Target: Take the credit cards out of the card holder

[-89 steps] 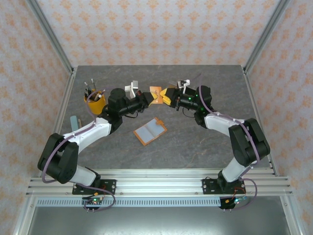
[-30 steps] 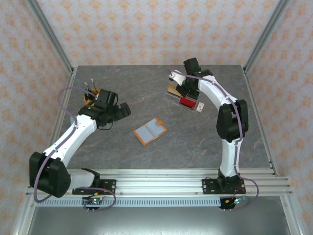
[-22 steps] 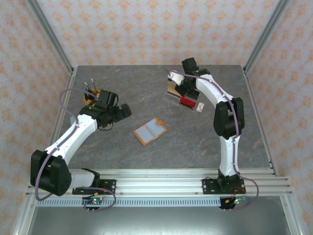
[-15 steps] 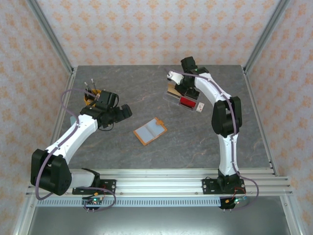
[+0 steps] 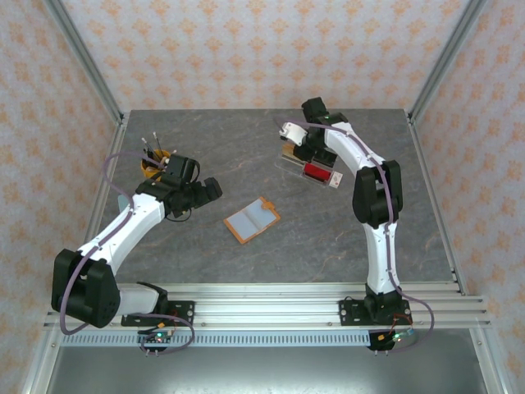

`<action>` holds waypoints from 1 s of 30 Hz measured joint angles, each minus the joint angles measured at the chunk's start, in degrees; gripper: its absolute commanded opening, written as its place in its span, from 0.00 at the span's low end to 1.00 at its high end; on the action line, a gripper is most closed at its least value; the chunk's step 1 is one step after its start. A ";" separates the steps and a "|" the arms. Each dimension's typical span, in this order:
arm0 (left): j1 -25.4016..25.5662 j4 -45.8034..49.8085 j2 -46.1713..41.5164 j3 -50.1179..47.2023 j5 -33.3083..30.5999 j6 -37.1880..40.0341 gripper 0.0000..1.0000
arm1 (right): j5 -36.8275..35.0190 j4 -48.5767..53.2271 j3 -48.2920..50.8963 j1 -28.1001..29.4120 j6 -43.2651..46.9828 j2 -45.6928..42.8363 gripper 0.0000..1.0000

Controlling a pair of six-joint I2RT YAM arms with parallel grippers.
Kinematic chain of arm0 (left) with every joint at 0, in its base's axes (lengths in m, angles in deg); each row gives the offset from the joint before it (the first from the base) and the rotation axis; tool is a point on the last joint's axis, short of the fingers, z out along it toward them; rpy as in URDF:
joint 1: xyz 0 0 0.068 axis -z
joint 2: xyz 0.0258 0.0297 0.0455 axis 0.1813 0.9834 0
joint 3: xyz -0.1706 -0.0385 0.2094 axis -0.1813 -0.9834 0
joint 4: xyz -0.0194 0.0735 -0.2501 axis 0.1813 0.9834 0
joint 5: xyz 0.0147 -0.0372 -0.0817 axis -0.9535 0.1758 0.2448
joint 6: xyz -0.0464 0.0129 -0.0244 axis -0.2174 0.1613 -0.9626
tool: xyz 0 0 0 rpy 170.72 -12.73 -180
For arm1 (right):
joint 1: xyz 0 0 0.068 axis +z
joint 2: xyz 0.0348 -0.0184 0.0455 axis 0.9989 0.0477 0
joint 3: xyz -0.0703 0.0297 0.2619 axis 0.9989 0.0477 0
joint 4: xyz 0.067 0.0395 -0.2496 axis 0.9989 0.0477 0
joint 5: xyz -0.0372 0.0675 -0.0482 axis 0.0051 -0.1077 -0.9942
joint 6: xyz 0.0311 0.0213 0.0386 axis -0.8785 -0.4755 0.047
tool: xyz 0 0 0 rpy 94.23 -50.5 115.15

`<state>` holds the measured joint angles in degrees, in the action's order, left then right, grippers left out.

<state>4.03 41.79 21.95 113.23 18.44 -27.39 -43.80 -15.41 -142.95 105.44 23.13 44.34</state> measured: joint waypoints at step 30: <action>0.00 -1.73 -2.36 -4.48 2.99 -2.71 1.00 | 5.03 -13.16 22.69 2.91 -26.58 -24.55 0.43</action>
<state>4.03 40.06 19.59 108.75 21.44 -30.10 -38.77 -28.57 -120.26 108.35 -3.45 19.79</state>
